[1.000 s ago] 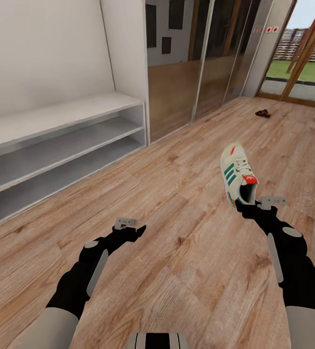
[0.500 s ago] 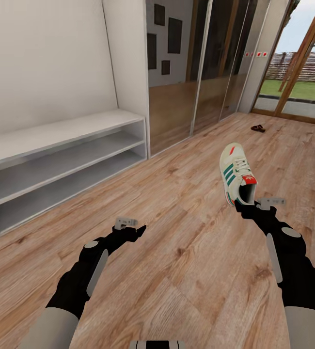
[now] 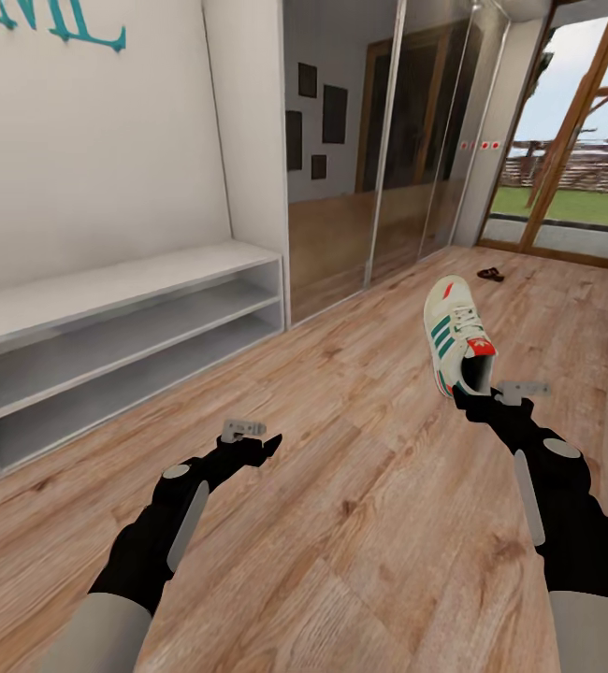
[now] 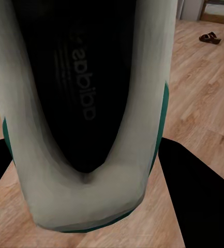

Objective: Pick up the two gym shoes and the two sandals from the corridor floor and place them onto the hallstand (shoe rack) in the corridor, making sure they are on the rack and not on the floor. Arrange them so the two gym shoes are next to each other and the two sandals are next to each other.

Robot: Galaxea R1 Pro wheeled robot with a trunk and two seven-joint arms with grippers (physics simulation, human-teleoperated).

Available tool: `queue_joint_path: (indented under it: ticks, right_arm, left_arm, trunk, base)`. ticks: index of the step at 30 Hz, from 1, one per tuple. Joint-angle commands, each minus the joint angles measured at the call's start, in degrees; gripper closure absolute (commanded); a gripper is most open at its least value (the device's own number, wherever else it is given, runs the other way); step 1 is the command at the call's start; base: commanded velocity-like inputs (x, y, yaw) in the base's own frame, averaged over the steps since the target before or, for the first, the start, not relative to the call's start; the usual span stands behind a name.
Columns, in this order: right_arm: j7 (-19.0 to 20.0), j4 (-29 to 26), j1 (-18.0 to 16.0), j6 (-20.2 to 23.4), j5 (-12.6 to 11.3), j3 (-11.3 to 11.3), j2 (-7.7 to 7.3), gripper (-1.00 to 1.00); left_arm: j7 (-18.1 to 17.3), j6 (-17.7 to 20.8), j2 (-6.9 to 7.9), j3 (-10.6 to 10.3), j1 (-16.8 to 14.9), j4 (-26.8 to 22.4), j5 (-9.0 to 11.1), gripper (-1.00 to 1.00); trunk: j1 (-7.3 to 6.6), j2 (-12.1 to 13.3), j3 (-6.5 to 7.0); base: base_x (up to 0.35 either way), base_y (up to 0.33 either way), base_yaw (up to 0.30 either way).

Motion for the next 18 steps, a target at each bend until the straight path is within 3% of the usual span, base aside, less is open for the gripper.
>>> queue_joint_path:
  ticks: [1,3,11,18]
  right_arm:
    - [0.4,-0.1,0.0,0.3,0.3,-0.1,0.0,1.0]
    - [0.4,-0.1,0.0,0.3,0.3,-0.1,0.04,1.0]
    - [0.4,-0.1,0.0,0.3,0.3,-0.1,0.0,1.0]
    - [0.4,-0.1,0.0,0.3,0.3,-0.1,0.01,1.0]
  left_arm:
    - [0.0,0.5,-0.01,0.0,0.0,-0.1,0.6,-1.0]
    - [0.0,0.5,-0.01,0.0,0.0,-0.1,0.6,-1.0]
    - [0.0,0.4,0.06,0.0,0.0,-0.1,0.5,-1.0]
    - [0.0,0.4,-0.01,0.0,0.0,-0.1,0.6,-1.0]
  trunk:
    - [-0.03,0.0,0.27]
    - [-0.08,0.0,0.9]
    - [-0.08,0.0,1.24]
    - [-0.08,0.0,1.25]
  base:
    - [0.0,0.0,0.0]
    - [0.0,0.0,0.0]
    - [0.006,0.0,0.0]
    - [0.266,0.0,-0.007]
